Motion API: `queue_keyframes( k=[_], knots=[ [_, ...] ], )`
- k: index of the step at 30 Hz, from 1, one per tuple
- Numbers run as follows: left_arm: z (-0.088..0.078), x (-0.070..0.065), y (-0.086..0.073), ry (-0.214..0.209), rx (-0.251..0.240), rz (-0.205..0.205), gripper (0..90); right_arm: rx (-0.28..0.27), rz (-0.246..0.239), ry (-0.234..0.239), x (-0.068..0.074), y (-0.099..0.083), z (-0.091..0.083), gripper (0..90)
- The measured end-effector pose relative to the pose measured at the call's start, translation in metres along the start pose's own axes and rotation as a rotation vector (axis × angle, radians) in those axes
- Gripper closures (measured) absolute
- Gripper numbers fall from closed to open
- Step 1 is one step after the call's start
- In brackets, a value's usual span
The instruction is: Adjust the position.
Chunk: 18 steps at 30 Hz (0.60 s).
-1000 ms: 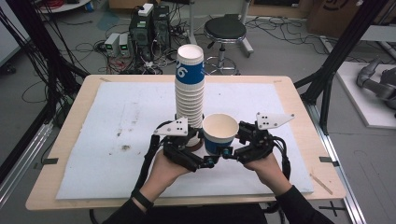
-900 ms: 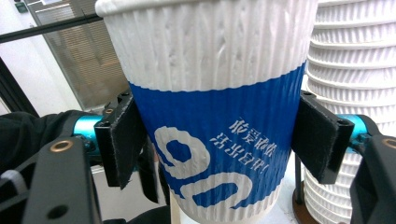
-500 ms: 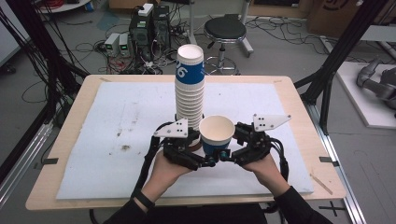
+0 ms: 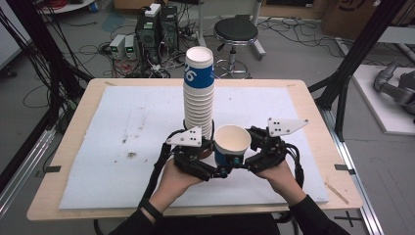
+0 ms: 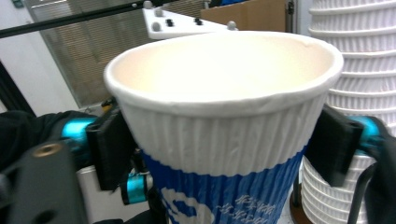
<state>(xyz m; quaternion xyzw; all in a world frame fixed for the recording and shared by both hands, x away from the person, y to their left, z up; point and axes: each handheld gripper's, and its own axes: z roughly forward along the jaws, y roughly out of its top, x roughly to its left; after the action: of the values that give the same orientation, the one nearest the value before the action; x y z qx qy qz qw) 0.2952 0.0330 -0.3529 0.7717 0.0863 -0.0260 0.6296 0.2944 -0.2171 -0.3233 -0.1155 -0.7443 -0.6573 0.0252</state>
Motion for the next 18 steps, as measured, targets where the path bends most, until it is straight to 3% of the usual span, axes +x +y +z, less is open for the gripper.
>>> queue_keyframes(
  k=[3,7,10,18],
  knots=[
    [0.0000,-0.0001,-0.0003,-0.001,-0.008,-0.010,28.7,-0.003,-0.002,-0.001,0.0001,0.0001,-0.0005,22.6],
    [0.0007,0.0010,-0.0001,-0.018,-0.031,-0.035,18.8,0.003,-0.009,-0.008,0.0000,-0.0002,-0.0006,23.4],
    [-0.0006,0.0014,0.0006,-0.041,-0.062,-0.052,18.5,0.005,-0.012,-0.010,0.0006,-0.0004,0.0002,23.8],
    [-0.0022,0.0015,0.0011,-0.029,-0.070,-0.058,20.6,0.019,-0.027,-0.001,0.0037,-0.0017,0.0053,24.0]
  ],
)
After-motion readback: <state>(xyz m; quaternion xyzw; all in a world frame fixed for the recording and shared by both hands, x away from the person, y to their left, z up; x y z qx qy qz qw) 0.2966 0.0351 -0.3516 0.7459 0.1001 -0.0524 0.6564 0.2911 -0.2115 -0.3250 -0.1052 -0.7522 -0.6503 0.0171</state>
